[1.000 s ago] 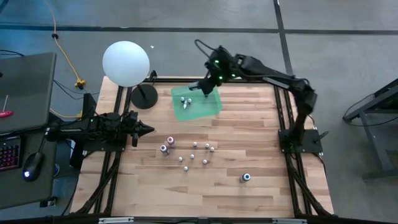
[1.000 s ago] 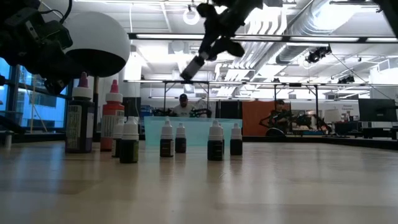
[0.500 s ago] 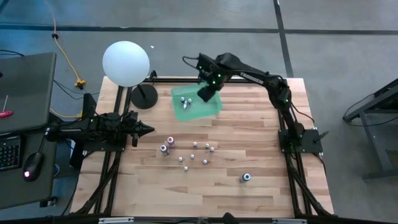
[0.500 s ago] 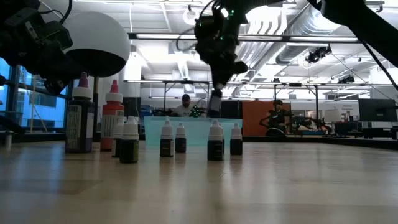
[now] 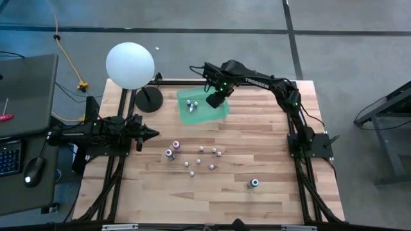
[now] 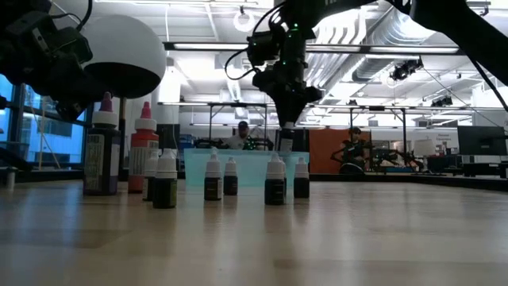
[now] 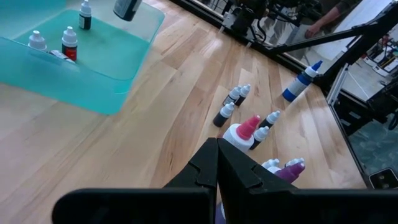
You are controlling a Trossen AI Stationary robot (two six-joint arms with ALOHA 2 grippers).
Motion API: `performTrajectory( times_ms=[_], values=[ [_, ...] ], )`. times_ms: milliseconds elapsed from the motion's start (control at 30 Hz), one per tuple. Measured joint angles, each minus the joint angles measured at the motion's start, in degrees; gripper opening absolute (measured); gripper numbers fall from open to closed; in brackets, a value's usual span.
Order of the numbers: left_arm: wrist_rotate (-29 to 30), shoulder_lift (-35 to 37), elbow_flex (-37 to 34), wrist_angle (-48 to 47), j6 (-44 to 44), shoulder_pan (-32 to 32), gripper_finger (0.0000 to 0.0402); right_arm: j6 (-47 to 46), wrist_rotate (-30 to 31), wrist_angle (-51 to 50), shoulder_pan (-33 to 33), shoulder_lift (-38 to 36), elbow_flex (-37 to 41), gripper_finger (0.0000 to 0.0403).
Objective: Pick & Place food coloring
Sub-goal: Put the large black dye bottles in the green bin
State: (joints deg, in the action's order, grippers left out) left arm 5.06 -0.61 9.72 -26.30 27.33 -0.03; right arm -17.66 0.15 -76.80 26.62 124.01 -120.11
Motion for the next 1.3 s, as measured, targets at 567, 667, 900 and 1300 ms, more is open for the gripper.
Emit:
performTrajectory(
  times_ms=[567, 667, 900, 1300],
  values=[
    [0.04, 0.01, 0.00, -0.02, 0.00, 0.02, 0.0000, -4.90, -1.20, -2.70, -0.40, 0.00, 0.00, 0.0111],
    [0.04, -0.01, 0.00, -0.02, 0.00, 0.02, 0.0000, -5.81, -1.59, -2.67, -0.52, 0.00, 0.00, 0.0111],
    [0.07, 0.00, 0.00, -0.02, 0.00, 0.00, 0.0000, -6.35, -1.81, -2.42, -0.69, 0.00, 0.00, 0.0112],
    [0.07, 0.01, 0.00, 0.00, 0.00, 0.02, 0.0000, -7.79, -4.43, -2.64, -1.09, 2.59, 0.00, 0.0112]
  ],
)
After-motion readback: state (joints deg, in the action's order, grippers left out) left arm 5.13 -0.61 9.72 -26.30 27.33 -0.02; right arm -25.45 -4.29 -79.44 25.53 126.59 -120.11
